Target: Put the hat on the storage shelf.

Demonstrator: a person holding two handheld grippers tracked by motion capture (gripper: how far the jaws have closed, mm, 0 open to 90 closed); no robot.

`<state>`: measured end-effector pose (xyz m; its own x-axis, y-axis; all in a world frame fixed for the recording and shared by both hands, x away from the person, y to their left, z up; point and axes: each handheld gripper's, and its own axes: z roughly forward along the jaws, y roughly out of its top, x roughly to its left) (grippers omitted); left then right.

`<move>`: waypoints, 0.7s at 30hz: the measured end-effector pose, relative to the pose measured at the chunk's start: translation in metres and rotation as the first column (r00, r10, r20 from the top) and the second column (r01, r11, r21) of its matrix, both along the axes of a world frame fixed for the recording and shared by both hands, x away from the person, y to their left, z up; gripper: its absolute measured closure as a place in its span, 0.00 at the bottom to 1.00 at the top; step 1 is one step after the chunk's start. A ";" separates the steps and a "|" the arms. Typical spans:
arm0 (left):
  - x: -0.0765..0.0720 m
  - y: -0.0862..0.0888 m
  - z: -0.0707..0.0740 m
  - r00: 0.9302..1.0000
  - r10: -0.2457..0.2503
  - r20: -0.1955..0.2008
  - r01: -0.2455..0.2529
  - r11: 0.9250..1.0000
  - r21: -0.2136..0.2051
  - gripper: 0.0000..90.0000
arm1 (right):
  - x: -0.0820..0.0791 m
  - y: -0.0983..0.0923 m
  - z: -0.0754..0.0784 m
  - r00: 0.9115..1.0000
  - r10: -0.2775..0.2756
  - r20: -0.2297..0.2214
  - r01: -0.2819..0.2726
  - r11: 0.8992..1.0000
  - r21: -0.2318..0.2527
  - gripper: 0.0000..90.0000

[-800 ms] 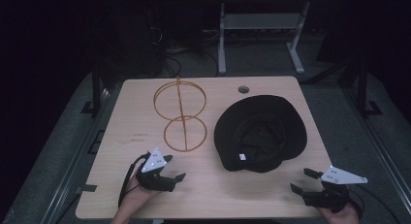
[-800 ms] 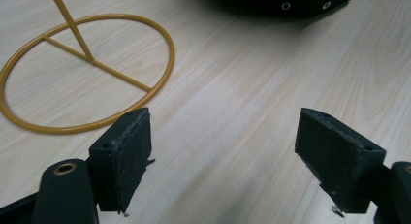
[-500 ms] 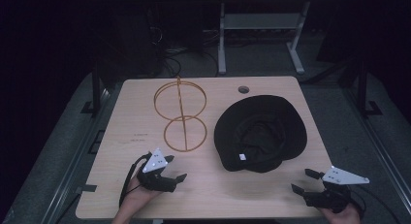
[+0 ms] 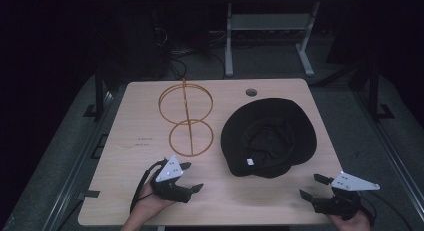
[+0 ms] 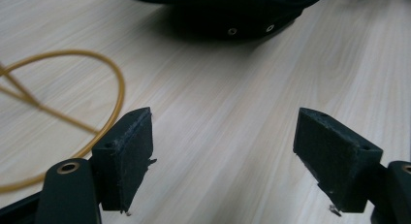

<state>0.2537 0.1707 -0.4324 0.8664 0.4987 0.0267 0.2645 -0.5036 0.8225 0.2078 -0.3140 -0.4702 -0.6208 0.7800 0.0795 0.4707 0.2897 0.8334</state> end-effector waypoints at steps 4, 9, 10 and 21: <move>0.001 -0.009 0.003 1.000 -0.022 -0.001 0.022 1.000 0.009 0.24 | -0.003 -0.004 0.000 1.000 -0.018 0.000 0.018 1.000 0.010 0.22; 0.000 -0.020 0.008 0.998 -0.056 0.001 0.056 0.998 0.021 0.25 | -0.003 -0.005 0.002 1.000 -0.022 0.011 0.022 1.000 0.018 0.22; 0.000 -0.023 0.010 0.998 -0.062 0.003 0.062 0.998 0.025 0.25 | -0.003 -0.005 0.002 1.000 -0.022 0.011 0.022 1.000 0.021 0.22; 0.003 -0.065 0.028 0.985 -0.169 0.024 0.167 0.984 0.054 0.25 | -0.004 -0.006 0.002 1.000 -0.014 0.010 0.013 1.000 0.028 0.22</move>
<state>0.2562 0.1053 -0.4040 0.9362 0.3434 0.0743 0.1497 -0.5811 0.7999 0.2039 -0.3197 -0.4683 -0.6112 0.7858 0.0953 0.4658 0.2598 0.8459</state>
